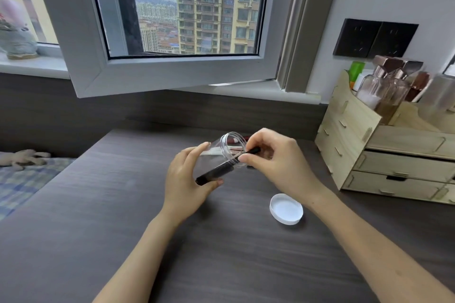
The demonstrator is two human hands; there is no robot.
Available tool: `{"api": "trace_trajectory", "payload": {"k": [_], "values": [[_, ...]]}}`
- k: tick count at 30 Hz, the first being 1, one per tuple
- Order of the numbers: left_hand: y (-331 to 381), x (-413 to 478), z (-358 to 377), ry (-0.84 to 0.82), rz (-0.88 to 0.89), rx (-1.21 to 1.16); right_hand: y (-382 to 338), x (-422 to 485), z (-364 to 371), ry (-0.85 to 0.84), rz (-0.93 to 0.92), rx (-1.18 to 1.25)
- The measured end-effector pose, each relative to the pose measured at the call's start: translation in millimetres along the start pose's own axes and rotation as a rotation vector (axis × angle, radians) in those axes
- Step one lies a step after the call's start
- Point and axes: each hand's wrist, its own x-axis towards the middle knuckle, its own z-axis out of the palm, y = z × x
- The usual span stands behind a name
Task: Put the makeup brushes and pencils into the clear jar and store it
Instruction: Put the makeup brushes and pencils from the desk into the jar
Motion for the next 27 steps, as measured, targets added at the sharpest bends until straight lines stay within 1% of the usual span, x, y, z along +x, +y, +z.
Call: {"api": "trace_trajectory", "payload": {"k": [3, 5, 7, 8, 9, 11, 13, 14, 17, 20, 23, 25, 27], "values": [[-3, 1, -1, 0.01, -0.038, -0.017, 3, 1, 9, -0.049, -0.077, -0.097], [-5, 1, -1, 0.025, -0.059, -0.018, 9, 6, 9, -0.043, -0.084, -0.022], [-8, 3, -1, 0.05, -0.09, -0.025, 18, 17, 8, 0.03, -0.015, 0.147], [-9, 4, -1, 0.068, -0.106, -0.031, 27, 24, 9, 0.082, 0.025, 0.196], [-11, 5, -2, 0.087, -0.127, -0.041, 38, 33, 12, 0.131, 0.07, 0.175], [-14, 7, -3, 0.128, -0.181, -0.076, 67, 53, 20, 0.157, 0.169, -0.064], [-18, 9, -4, 0.171, -0.238, -0.117, 95, 73, 30, 0.071, 0.257, -0.332], [-20, 9, -4, 0.19, -0.264, -0.135, 108, 81, 35, 0.004, 0.288, -0.403], [-25, 12, -3, 0.254, -0.348, -0.192, 134, 104, 49, -0.164, 0.371, -0.505], [-30, 14, -4, 0.303, -0.451, -0.267, 148, 123, 59, -0.301, 0.347, -0.714], [-32, 16, -5, 0.336, -0.493, -0.325, 153, 136, 67, -0.441, 0.3, -0.904], [-32, 17, -6, 0.346, -0.495, -0.33, 156, 141, 71, -0.493, 0.259, -0.995], [-32, 17, -5, 0.349, -0.497, -0.326, 159, 145, 74, -0.498, 0.164, -1.096]]}}
